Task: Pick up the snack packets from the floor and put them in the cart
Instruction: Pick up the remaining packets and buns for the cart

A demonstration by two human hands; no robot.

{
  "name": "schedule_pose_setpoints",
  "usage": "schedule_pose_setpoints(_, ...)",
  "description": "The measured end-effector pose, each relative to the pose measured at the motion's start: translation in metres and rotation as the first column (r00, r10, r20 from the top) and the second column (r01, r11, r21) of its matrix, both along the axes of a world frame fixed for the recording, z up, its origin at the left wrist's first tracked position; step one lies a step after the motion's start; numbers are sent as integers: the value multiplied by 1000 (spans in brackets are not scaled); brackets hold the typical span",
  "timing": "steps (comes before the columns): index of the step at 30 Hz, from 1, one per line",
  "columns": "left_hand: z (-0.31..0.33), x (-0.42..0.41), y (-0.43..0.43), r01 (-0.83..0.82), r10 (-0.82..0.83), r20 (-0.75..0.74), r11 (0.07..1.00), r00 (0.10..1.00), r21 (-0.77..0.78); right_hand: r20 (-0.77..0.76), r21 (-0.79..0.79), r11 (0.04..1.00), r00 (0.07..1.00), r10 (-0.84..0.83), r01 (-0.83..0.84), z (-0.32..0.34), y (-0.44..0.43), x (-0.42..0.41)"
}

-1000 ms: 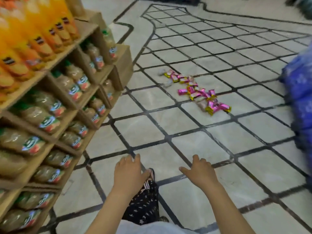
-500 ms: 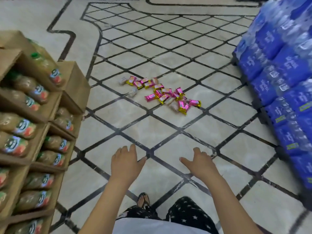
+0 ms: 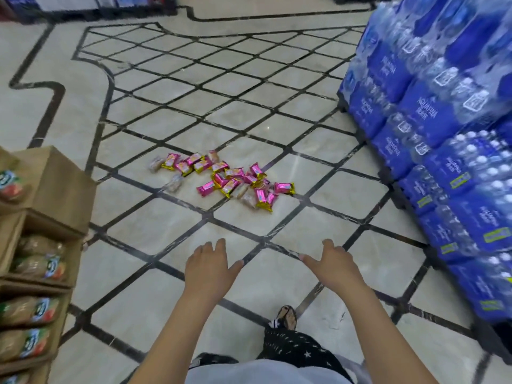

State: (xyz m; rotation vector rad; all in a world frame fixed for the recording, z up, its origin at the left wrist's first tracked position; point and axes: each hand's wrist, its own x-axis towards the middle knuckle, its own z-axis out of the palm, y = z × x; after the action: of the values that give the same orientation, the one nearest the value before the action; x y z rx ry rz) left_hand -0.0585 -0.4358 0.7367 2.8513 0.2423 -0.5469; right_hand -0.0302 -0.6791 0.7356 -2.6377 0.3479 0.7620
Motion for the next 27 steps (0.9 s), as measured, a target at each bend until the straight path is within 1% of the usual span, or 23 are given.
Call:
schedule_pose_setpoints(5, -3, 60, -42, -18, 18, -7, 1000, 1000, -20, 12, -18, 1000, 1000, -18, 18, 2, -44, 68)
schedule_pose_setpoints(9, -8, 100, -53, -10, 10, -56, 1000, 998, -6, -35, 13, 999, 999, -34, 34, -3, -58, 111)
schedule_pose_setpoints(13, -16, 150, -49, -36, 34, -75, 999, 997, -33, -84, 54, 997, 995, -48, 53, -11, -58, 166)
schedule_pose_setpoints(17, -20, 219, -43, -30, 28, -68, 999, 997, -20, -54, 49, 999, 998, -15, 17, -12, -51, 231)
schedule_pose_setpoints(22, -18, 325, -34, -44, 42, -51, 998, 998, -38, -14, -20, 999, 999, 29, -29, 2, -42, 326)
schedule_pose_setpoints(27, -11, 406, -29, -3, 3, -12, 1000, 1000, -24, 19, -55, 998, 999, 32, -31, 13, -37, 396)
